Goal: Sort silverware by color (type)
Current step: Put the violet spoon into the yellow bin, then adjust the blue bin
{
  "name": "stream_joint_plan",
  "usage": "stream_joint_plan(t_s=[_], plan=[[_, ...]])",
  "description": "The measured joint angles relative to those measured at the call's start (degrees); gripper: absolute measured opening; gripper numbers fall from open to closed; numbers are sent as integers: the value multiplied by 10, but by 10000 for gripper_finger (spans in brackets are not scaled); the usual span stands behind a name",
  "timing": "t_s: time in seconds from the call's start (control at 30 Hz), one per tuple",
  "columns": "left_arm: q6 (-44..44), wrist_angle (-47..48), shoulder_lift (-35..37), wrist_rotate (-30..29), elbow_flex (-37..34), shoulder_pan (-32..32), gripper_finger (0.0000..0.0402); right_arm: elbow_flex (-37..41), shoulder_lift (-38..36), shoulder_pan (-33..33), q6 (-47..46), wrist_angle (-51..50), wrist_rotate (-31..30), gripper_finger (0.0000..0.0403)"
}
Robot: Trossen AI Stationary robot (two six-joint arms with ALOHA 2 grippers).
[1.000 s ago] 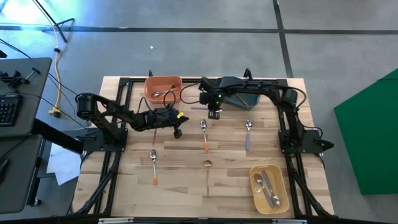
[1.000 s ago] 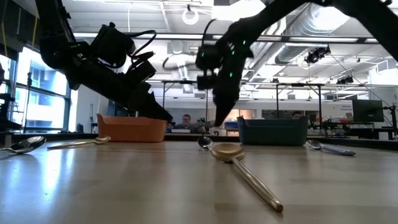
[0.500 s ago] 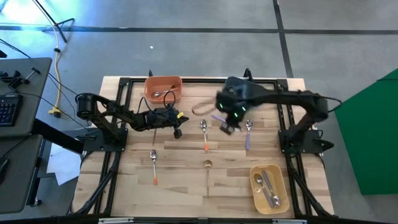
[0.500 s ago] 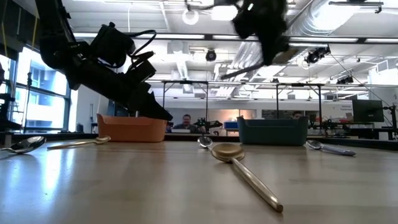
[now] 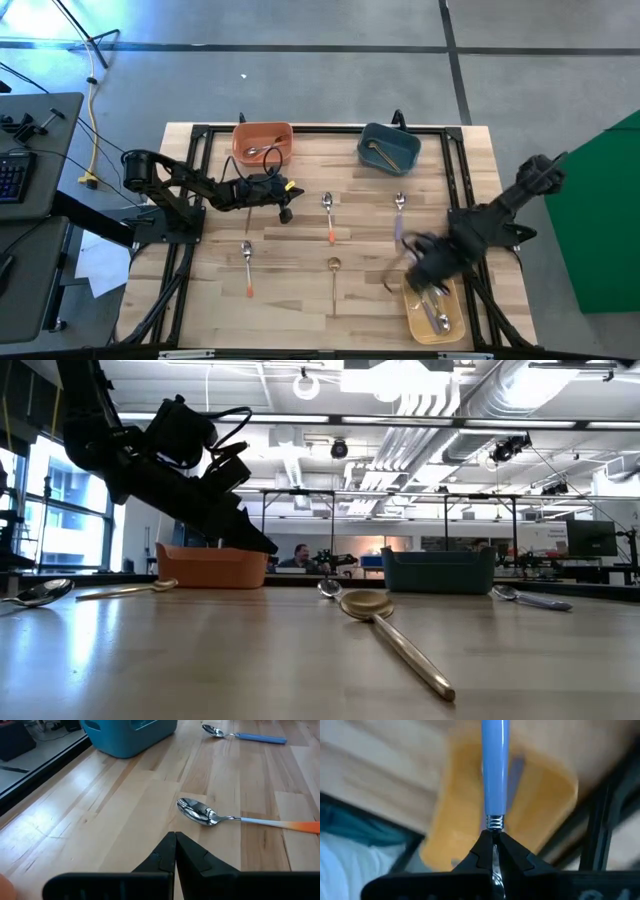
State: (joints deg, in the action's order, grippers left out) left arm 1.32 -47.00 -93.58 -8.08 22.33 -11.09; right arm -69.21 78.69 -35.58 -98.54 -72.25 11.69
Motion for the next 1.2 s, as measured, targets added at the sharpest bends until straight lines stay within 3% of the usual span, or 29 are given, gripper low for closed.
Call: stream_joint_plan(t_s=[0.2,0.43,0.63,0.8,0.93,1.07,1.2], plan=[[6,0,0,0,0,-6,0,15,0,-111,-175,80,40,0],[2,0,0,0,0,-5,0,89,0,-133,-226,150,55,0],[-2,1,0,0,0,-5,0,180,1,-112,-176,269,52,11],[-7,1,0,0,0,-5,0,203,1,-99,-130,273,84,68],[-6,1,0,0,0,-5,0,177,1,-81,-81,242,85,109],[-6,1,0,0,0,-5,0,115,-3,-40,12,136,86,109],[-6,2,0,0,0,-5,0,50,-3,43,180,-30,-10,68]])
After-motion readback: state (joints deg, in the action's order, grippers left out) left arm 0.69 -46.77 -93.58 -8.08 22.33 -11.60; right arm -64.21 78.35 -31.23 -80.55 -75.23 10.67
